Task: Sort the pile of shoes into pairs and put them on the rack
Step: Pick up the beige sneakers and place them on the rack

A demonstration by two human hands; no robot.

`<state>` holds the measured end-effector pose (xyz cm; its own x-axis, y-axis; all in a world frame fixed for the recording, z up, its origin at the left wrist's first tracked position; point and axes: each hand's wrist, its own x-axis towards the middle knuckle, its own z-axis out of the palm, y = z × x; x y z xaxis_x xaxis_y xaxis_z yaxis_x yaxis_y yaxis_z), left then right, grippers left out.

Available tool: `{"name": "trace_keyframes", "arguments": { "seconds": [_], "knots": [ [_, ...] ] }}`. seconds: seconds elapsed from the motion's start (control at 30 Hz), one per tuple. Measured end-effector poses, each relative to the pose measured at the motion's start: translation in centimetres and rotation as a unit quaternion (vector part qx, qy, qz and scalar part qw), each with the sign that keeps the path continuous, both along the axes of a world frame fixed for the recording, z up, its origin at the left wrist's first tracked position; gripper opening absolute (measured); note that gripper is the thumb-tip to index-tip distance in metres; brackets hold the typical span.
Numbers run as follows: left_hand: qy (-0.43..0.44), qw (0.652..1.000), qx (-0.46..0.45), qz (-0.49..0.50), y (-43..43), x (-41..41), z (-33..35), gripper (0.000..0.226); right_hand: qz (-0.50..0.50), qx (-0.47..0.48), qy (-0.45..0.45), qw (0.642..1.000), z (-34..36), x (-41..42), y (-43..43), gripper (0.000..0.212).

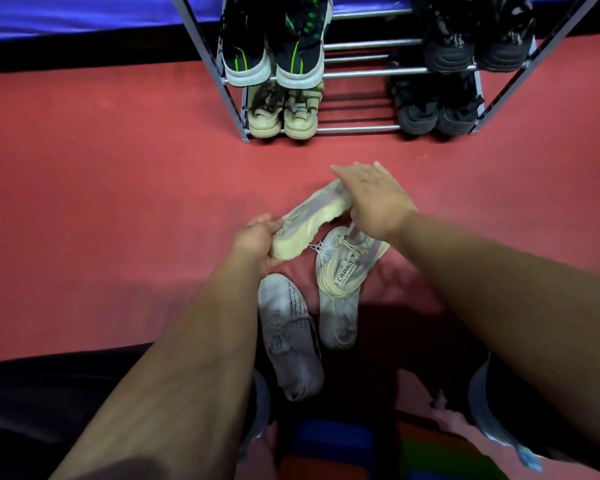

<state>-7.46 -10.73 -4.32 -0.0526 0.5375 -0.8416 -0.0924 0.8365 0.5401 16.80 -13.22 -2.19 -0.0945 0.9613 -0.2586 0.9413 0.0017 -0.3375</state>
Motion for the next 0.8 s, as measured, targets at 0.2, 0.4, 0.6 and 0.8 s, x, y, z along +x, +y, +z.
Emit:
{"name": "trace_keyframes", "arguments": {
  "seconds": [0.2,0.4,0.6,0.8],
  "knots": [
    [0.084,0.994,0.036,0.061,-2.3,0.1,-2.2,0.023,-0.200,-0.080,-0.047,0.975,-2.0,-3.4,-3.9,0.044],
    [0.237,0.929,0.028,-0.283,-3.7,2.3,-0.9,0.030,-0.203,-0.343,-0.057,0.915,-3.5,-6.3,-5.9,0.067],
    [0.221,0.905,0.019,-0.364,-4.4,1.9,-0.7,0.072,-0.353,-0.353,0.080,0.863,-4.6,-7.2,-6.0,0.102],
    [0.283,0.836,0.048,-0.468,-4.6,1.8,-2.3,0.129,-0.333,-0.228,0.064,0.913,-3.5,-6.3,-7.0,0.080]
  ]
}}
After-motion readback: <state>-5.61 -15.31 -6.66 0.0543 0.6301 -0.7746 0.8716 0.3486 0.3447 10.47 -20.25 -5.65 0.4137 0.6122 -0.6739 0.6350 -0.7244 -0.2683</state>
